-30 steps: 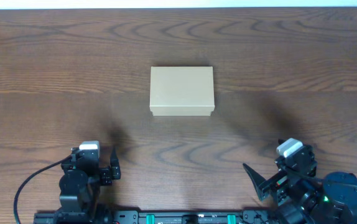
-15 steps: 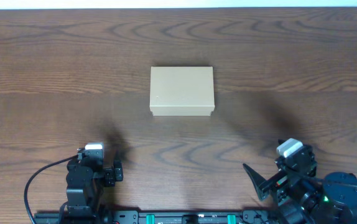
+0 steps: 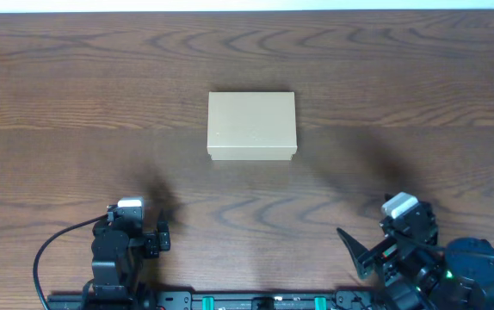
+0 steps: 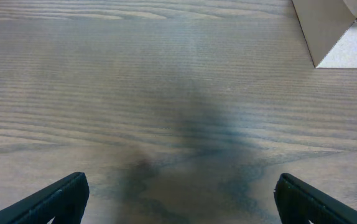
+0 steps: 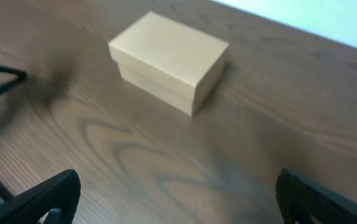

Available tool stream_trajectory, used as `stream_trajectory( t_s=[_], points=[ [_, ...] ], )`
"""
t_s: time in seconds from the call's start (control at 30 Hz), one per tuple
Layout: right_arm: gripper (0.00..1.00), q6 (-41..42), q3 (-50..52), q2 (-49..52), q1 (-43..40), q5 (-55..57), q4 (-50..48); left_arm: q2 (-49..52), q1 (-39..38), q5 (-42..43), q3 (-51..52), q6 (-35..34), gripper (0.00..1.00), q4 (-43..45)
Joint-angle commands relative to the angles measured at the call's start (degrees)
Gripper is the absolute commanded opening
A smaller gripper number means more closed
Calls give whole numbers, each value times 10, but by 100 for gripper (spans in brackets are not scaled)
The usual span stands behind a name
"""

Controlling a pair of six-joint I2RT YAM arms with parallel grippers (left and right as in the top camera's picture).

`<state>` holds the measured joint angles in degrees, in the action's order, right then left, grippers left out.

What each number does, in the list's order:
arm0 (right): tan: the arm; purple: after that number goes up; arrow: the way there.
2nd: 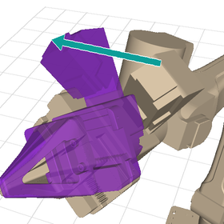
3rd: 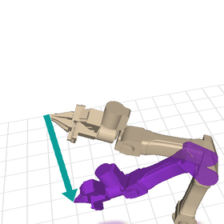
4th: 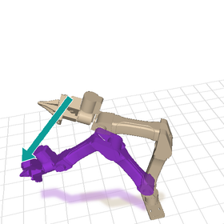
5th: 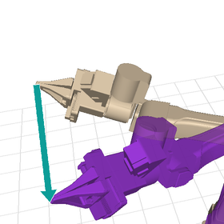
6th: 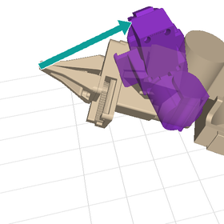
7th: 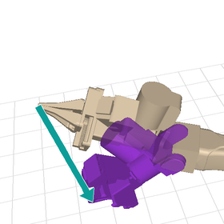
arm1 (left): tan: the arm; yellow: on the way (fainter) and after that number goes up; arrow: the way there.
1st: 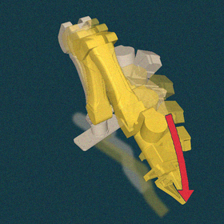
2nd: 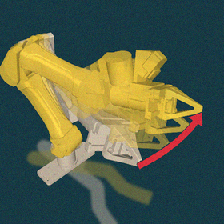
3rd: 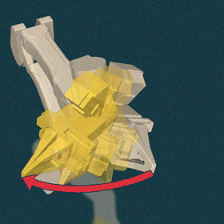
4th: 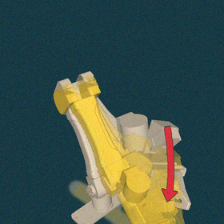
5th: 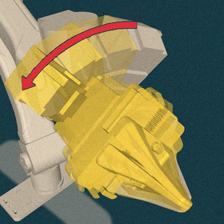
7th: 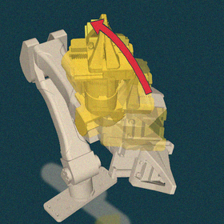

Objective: Pack container

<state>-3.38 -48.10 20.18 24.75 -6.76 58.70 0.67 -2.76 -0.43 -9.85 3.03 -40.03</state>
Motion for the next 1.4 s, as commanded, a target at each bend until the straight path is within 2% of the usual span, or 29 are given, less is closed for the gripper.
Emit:
stream_trajectory(
  t_s=[0.0, 0.17, 0.4, 0.6, 1.1, 1.37],
  points=[
    [99, -10, 9, -7, -10, 39, 0, -4, 3, -2, 7, -3, 95, -6],
    [99, -9, 86, -53, -50, 63, -61, -4, 3, -2, 7, -2, 95, -6],
    [99, 52, 228, -132, -110, 66, -132, -4, 3, -2, 7, -3, 95, -6],
    [99, 90, 304, -169, -161, 66, -166, -4, 3, -2, 7, -3, 95, -6],
    [99, 92, 390, -199, -186, 65, -174, -4, 3, -2, 7, -3, 95, -6],
    [99, 91, 390, -199, -185, 63, -171, -4, 3, -2, 7, -2, 95, -6]
  ],
)
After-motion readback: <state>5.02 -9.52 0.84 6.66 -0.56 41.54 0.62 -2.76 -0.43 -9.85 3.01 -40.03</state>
